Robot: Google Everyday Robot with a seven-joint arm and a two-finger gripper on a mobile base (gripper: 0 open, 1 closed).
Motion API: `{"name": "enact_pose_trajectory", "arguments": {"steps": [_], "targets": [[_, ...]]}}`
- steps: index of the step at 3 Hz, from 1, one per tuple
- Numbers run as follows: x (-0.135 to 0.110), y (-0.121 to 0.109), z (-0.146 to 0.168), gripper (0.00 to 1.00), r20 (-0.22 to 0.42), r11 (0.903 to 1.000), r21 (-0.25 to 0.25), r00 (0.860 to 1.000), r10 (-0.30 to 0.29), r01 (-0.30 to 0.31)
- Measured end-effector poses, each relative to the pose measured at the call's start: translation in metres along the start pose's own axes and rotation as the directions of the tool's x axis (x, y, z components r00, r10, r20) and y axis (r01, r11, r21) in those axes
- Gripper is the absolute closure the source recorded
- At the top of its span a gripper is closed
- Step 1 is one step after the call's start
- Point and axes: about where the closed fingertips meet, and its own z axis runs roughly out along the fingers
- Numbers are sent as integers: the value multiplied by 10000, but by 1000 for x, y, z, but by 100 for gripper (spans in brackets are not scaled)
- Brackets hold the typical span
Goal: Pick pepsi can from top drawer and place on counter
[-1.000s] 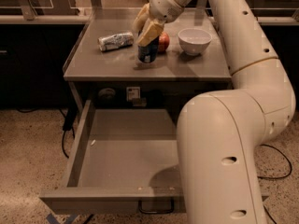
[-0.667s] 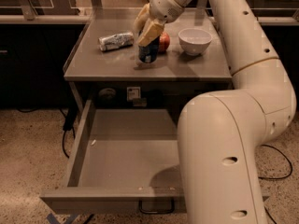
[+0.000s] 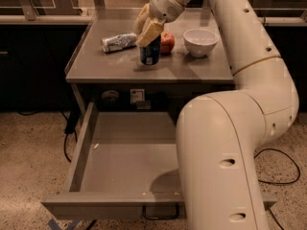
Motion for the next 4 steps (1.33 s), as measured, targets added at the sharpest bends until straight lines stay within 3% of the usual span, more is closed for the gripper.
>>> {"name": "enact_pose_trajectory", "arguments": {"steps": [1, 2, 3, 4], "targets": [[-18, 1, -10, 100, -26, 9964, 38, 9964, 849, -849], [-24, -2, -11, 100, 364, 9839, 173, 9835, 1773, -1780], [-24, -2, -11, 100, 367, 9838, 169, 9834, 1780, -1787], [-11, -1, 11, 100, 615, 9720, -233, 9700, 2350, -2340]]}}
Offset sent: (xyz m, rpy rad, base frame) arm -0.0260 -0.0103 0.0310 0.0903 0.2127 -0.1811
